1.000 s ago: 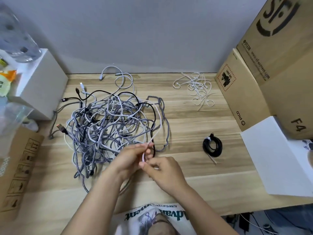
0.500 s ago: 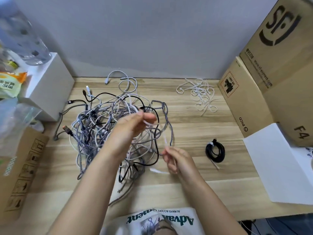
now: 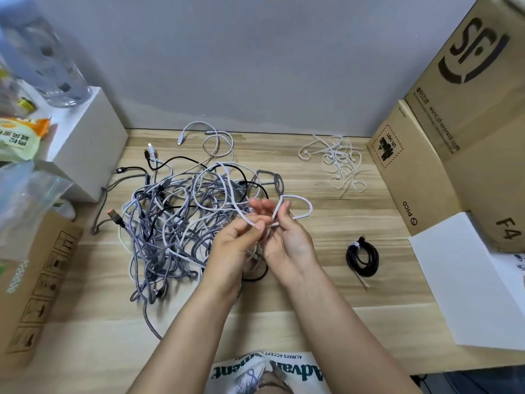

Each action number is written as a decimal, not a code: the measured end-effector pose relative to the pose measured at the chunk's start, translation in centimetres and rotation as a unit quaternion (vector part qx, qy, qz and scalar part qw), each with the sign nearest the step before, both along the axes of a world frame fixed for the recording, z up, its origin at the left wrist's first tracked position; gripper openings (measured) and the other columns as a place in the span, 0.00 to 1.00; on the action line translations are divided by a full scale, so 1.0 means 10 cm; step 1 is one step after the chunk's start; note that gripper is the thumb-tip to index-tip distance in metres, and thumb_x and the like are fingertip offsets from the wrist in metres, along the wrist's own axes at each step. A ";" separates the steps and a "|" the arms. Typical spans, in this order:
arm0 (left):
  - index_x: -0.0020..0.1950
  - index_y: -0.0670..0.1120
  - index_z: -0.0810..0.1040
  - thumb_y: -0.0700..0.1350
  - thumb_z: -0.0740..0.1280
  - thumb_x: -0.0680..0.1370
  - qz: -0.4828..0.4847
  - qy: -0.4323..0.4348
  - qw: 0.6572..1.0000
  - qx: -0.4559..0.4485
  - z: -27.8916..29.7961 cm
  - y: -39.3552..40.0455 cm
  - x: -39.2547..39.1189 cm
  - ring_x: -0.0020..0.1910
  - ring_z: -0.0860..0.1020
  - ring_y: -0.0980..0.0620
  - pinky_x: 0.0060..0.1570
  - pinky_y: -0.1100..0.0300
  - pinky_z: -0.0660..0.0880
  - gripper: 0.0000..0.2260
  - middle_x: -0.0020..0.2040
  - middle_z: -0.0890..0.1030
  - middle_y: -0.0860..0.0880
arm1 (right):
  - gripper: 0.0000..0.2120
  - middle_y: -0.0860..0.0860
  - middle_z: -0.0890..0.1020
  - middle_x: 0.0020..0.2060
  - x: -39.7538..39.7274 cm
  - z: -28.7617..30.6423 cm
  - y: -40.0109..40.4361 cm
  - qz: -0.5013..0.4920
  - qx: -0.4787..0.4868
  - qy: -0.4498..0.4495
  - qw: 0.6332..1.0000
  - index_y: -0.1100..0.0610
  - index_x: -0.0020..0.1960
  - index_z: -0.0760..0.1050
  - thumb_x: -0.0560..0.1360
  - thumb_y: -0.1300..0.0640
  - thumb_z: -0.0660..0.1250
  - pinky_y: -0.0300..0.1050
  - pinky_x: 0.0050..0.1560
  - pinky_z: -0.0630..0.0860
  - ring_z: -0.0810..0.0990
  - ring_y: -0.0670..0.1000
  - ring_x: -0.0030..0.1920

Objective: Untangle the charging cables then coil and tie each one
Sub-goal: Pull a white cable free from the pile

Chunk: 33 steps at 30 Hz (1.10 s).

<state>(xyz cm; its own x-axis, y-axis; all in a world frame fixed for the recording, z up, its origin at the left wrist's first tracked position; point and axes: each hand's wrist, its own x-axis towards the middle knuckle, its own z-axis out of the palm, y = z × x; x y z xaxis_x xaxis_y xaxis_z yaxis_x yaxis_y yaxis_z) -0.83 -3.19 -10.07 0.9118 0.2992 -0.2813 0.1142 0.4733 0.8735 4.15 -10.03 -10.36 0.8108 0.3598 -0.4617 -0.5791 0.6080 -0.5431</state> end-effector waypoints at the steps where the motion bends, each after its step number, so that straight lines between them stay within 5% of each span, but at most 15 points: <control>1: 0.46 0.41 0.79 0.36 0.62 0.75 -0.009 0.009 0.998 -0.064 -0.01 0.03 0.02 0.45 0.80 0.59 0.47 0.69 0.74 0.07 0.43 0.84 0.51 | 0.19 0.52 0.82 0.30 0.00 0.01 -0.01 -0.013 0.017 0.003 1.000 0.59 0.39 0.72 0.81 0.51 0.51 0.43 0.43 0.75 0.81 0.48 0.31; 4: 0.40 0.46 0.77 0.44 0.62 0.71 0.009 0.057 0.967 -0.249 -0.04 0.23 0.11 0.44 0.81 0.54 0.47 0.62 0.73 0.05 0.41 0.83 0.50 | 0.17 0.48 0.68 0.18 0.03 0.07 -0.11 -0.049 0.047 0.015 0.998 0.57 0.38 0.67 0.81 0.50 0.50 0.46 0.44 0.74 0.75 0.48 0.24; 8: 0.37 0.46 0.74 0.47 0.56 0.80 0.112 0.064 0.926 -0.355 -0.12 0.67 0.22 0.38 0.82 0.52 0.45 0.59 0.78 0.14 0.37 0.81 0.49 | 0.16 0.45 0.60 0.17 0.07 0.15 -0.45 -0.042 0.001 -0.053 0.998 0.57 0.37 0.65 0.79 0.50 0.51 0.36 0.24 0.69 0.60 0.44 0.17; 11: 0.39 0.46 0.74 0.47 0.59 0.77 0.160 0.039 0.928 -0.334 -0.15 0.92 0.29 0.34 0.82 0.55 0.40 0.61 0.80 0.09 0.34 0.81 0.51 | 0.13 0.44 0.59 0.17 0.13 0.22 -0.74 -0.062 -0.063 -0.111 0.990 0.57 0.37 0.64 0.75 0.49 0.54 0.32 0.20 0.59 0.56 0.42 0.16; 14: 0.36 0.49 0.77 0.47 0.60 0.74 0.113 0.010 0.968 -0.224 -0.06 0.88 0.30 0.38 0.82 0.57 0.45 0.61 0.77 0.09 0.34 0.82 0.54 | 0.15 0.44 0.60 0.18 0.14 0.23 -0.83 -0.075 -0.176 -0.143 0.971 0.57 0.36 0.65 0.79 0.50 0.54 0.32 0.20 0.52 0.55 0.41 0.17; 17: 0.30 0.50 0.81 0.42 0.57 0.79 0.018 -0.036 0.996 -0.076 0.10 0.55 0.23 0.42 0.79 0.56 0.46 0.62 0.75 0.21 0.37 0.82 0.54 | 0.13 0.45 0.68 0.23 0.04 0.28 -0.64 -0.009 -0.273 -0.190 0.943 0.57 0.37 0.70 0.79 0.54 0.58 0.31 0.20 0.53 0.58 0.39 0.19; 20: 0.37 0.47 0.80 0.44 0.61 0.74 -0.014 -0.062 0.998 0.021 0.11 0.23 0.16 0.41 0.79 0.59 0.41 0.68 0.73 0.10 0.39 0.82 0.54 | 0.05 0.45 0.77 0.31 -0.09 0.32 -0.37 0.085 -0.268 -0.240 0.929 0.61 0.47 0.73 0.77 0.60 0.61 0.26 0.22 0.62 0.68 0.38 0.20; 25: 0.39 0.47 0.81 0.48 0.66 0.74 -0.019 -0.060 0.998 0.018 0.01 0.10 0.05 0.30 0.75 0.58 0.31 0.69 0.72 0.07 0.33 0.79 0.49 | 0.06 0.44 0.79 0.31 -0.20 0.22 -0.13 0.168 -0.260 -0.263 0.914 0.51 0.48 0.74 0.75 0.62 0.65 0.29 0.32 0.71 0.76 0.36 0.29; 28: 0.41 0.45 0.78 0.47 0.62 0.73 -0.019 -0.047 0.999 0.003 0.03 0.11 0.02 0.28 0.74 0.59 0.28 0.69 0.71 0.08 0.31 0.78 0.51 | 0.07 0.49 0.78 0.31 -0.21 0.17 -0.10 0.166 -0.293 -0.262 0.905 0.51 0.45 0.77 0.73 0.48 0.70 0.41 0.38 0.72 0.75 0.46 0.33; 33: 0.39 0.46 0.74 0.43 0.59 0.77 -0.005 0.001 0.984 -0.180 0.03 0.19 0.12 0.33 0.77 0.57 0.28 0.67 0.74 0.08 0.33 0.78 0.51 | 0.15 0.44 0.78 0.23 -0.19 0.21 -0.16 0.152 -0.426 -0.313 0.835 0.47 0.34 0.79 0.72 0.39 0.64 0.45 0.35 0.72 0.75 0.42 0.27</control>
<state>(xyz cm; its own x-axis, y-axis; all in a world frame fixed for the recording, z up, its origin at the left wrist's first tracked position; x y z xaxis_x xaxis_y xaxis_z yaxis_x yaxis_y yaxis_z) 0.35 -1.25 -9.75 0.9135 0.1700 -0.3697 0.1231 0.7506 0.6492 2.26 -11.65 -8.31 0.9200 0.3504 -0.1757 -0.0774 -0.2770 -0.9578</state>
